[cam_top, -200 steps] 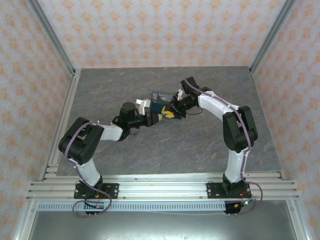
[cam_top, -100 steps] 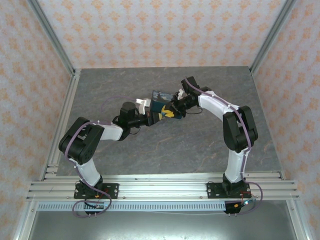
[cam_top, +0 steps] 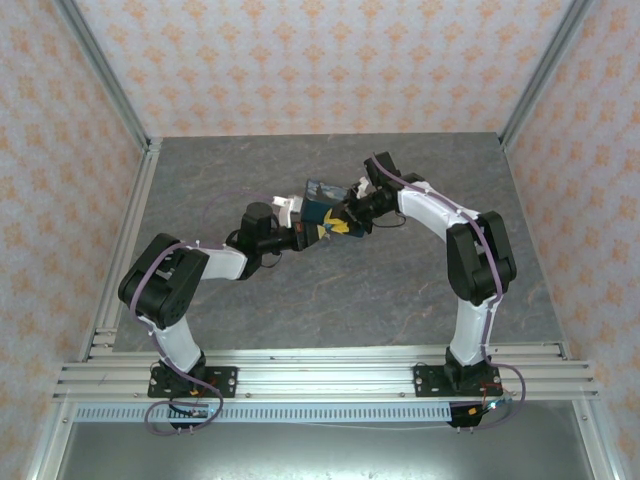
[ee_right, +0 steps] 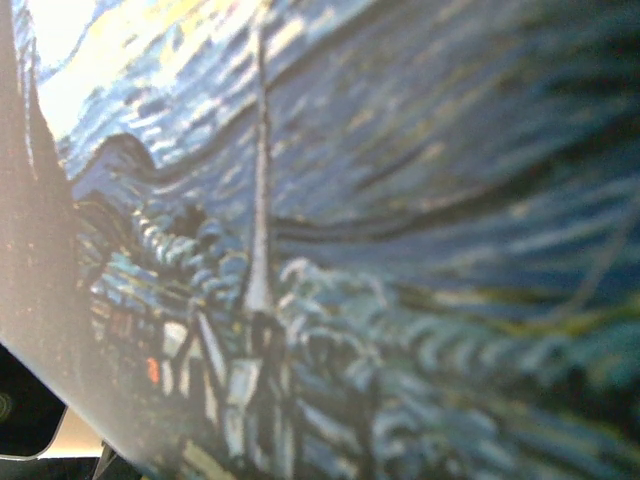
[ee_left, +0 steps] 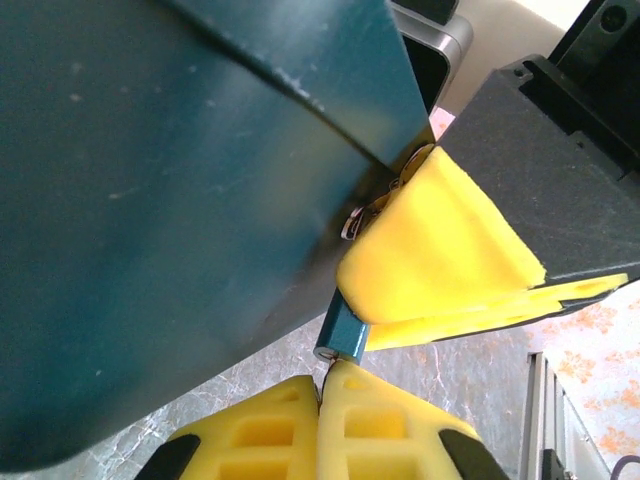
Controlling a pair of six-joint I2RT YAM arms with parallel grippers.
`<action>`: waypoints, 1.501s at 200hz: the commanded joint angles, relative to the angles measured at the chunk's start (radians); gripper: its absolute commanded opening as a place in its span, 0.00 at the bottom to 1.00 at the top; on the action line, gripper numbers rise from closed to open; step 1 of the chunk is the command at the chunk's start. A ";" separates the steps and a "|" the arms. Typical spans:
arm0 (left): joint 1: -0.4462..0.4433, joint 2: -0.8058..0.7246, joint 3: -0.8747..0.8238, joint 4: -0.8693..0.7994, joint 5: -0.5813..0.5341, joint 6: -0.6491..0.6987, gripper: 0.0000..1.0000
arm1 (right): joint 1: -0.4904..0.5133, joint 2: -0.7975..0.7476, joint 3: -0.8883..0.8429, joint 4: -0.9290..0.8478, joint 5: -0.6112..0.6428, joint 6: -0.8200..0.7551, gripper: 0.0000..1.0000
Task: Unlock the padlock with the key
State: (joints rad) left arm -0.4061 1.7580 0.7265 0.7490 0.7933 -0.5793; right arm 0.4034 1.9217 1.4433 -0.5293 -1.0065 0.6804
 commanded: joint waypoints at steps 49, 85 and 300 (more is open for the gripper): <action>-0.033 0.006 0.018 0.037 -0.014 -0.026 0.00 | 0.022 0.008 -0.039 0.018 -0.012 0.041 0.12; -0.041 0.003 -0.028 0.064 -0.064 -0.042 0.00 | 0.025 -0.006 -0.071 0.058 0.016 0.067 0.36; -0.097 0.051 -0.166 0.133 -0.229 -0.060 0.00 | 0.156 -0.274 -0.467 0.370 0.460 0.376 0.42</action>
State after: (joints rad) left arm -0.4904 1.8202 0.5869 0.8406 0.6147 -0.6296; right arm 0.5205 1.6756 1.0363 -0.3153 -0.6418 0.9249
